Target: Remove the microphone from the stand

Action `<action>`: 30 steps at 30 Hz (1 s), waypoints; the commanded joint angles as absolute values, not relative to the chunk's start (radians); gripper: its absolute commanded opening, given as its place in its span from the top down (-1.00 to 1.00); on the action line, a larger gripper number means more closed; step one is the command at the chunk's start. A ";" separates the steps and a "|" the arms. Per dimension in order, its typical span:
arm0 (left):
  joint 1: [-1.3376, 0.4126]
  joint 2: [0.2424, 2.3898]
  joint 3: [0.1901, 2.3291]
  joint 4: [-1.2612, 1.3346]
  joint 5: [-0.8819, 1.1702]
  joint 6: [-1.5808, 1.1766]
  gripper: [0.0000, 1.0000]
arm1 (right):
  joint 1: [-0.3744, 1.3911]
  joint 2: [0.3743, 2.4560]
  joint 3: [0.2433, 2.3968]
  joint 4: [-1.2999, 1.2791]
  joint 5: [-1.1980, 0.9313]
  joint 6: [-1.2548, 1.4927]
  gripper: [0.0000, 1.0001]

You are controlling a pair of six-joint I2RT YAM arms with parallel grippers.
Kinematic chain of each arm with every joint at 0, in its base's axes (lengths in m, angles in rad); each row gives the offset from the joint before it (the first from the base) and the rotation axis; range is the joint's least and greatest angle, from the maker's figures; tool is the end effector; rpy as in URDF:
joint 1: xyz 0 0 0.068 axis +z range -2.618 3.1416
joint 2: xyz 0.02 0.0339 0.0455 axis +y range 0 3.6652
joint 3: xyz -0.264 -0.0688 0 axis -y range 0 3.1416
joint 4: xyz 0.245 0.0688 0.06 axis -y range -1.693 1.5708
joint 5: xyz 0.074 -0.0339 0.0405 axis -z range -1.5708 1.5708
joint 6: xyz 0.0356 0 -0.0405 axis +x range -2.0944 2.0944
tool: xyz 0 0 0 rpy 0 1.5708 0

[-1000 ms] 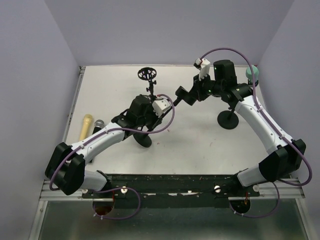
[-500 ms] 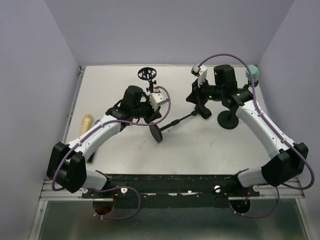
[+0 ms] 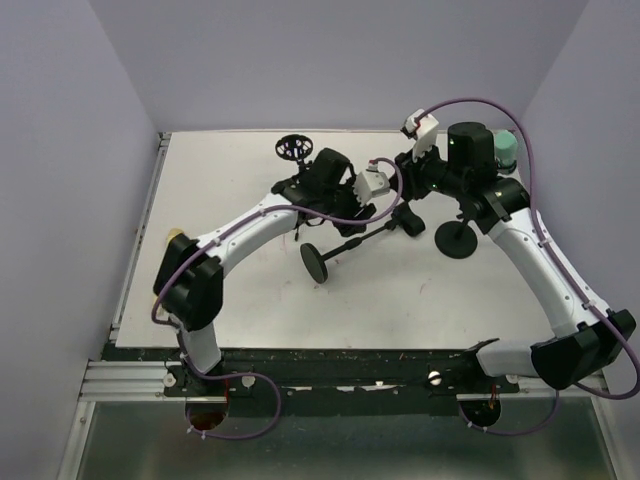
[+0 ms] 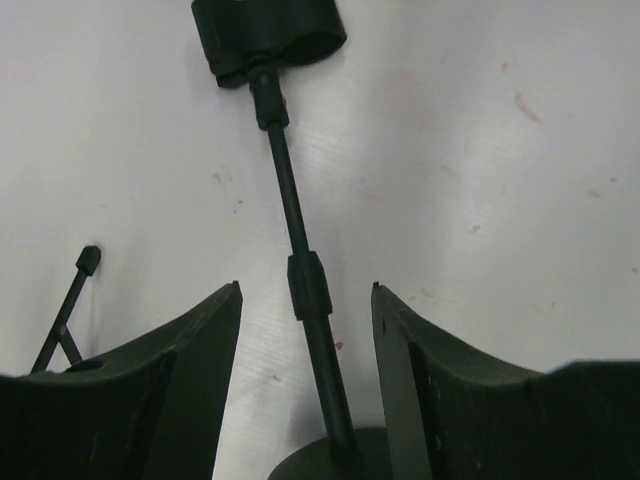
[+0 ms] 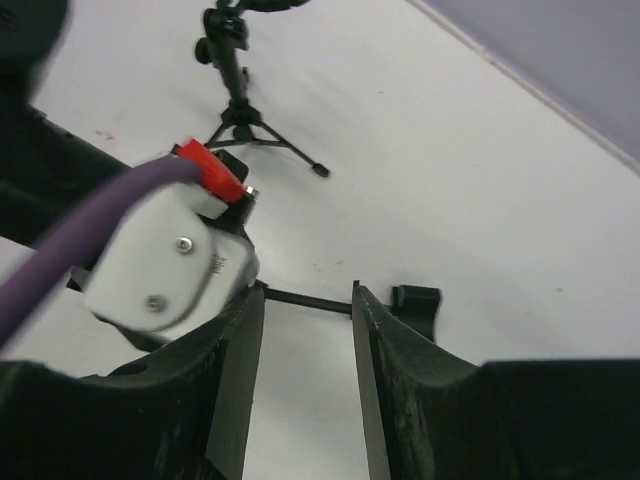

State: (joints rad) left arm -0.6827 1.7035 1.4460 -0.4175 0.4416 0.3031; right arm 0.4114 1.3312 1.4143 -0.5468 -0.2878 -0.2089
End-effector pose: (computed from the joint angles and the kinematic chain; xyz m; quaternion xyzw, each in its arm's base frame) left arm 0.2930 -0.2579 0.3045 0.4997 0.7299 -0.2736 0.3777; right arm 0.2647 0.1265 0.4017 -0.3287 0.7787 0.1740 0.5053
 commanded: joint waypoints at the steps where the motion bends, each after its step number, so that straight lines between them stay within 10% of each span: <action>1: -0.699 1.919 1.624 -0.635 0.304 0.279 -0.25 | 0.416 1.279 1.485 -0.606 -0.209 -0.176 0.01; 21: -0.718 2.186 1.829 -0.848 0.334 0.219 -0.23 | 0.416 1.209 1.402 -0.542 -0.103 -0.198 -0.04; 30: -0.718 2.204 1.871 -0.851 0.420 0.255 0.64 | 0.416 1.203 1.384 -0.500 -0.006 -0.244 -0.06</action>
